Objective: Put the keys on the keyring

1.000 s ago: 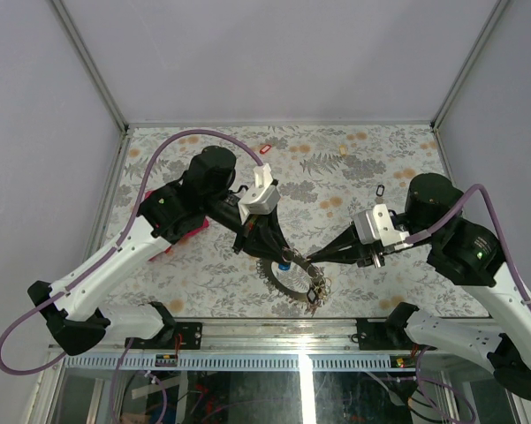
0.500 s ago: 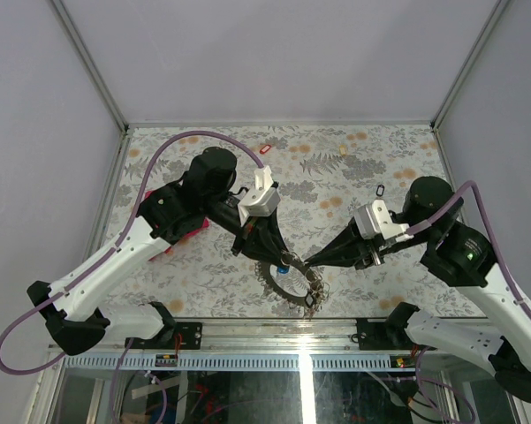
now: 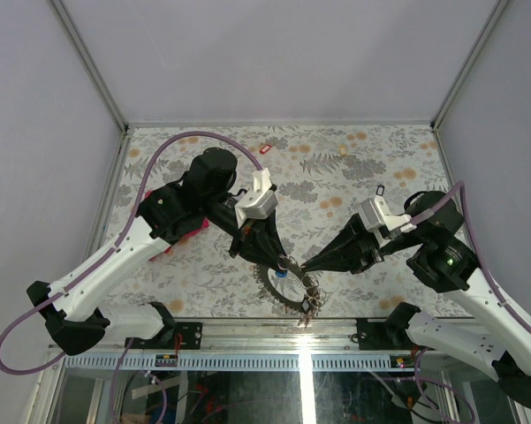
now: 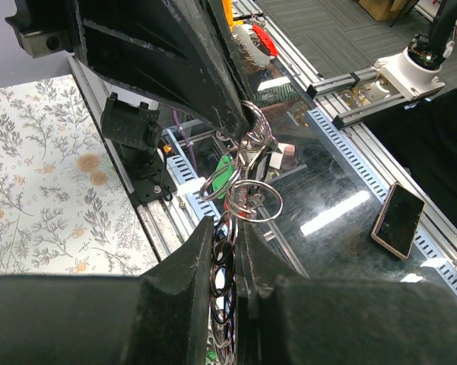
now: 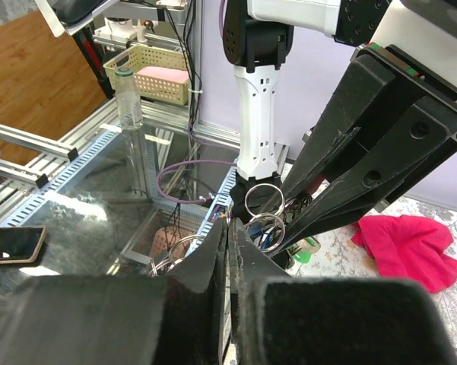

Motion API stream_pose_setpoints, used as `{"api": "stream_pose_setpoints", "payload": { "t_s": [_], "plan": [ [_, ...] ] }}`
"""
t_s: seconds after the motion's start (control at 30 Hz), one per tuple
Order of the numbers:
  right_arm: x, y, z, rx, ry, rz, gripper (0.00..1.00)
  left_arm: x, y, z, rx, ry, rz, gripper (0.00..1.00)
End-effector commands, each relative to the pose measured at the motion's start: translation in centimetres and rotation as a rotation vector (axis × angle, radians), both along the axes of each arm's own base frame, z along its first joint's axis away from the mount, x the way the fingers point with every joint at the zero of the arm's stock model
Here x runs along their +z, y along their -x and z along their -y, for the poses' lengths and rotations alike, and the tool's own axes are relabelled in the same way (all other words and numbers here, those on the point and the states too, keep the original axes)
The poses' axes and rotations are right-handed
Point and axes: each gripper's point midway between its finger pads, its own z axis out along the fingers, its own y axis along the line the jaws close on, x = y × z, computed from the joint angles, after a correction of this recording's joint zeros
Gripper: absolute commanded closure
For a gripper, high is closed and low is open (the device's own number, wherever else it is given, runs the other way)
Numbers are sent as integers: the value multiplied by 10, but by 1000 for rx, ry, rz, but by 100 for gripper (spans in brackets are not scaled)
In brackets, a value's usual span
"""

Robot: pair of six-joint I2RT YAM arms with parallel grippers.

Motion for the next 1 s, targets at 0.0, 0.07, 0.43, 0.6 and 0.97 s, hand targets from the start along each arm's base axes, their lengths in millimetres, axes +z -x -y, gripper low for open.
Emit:
{"api": "stream_pose_setpoints", "payload": {
  "t_s": [0.0, 0.07, 0.43, 0.6, 0.97],
  "plan": [
    [9, 12, 3, 62, -25, -22, 100, 19, -7, 6, 16, 90, 100, 100],
    [7, 13, 5, 58, -10, -16, 100, 18, -8, 6, 16, 87, 96, 100],
    [10, 23, 12, 91, 28, -31, 100, 18, -6, 4, 14, 83, 92, 100],
    [10, 24, 14, 94, 40, -24, 100, 18, -5, 4, 16, 82, 93, 100],
    [12, 21, 18, 43, 65, 17, 100, 18, -3, 1, 16, 81, 95, 100]
  ]
}}
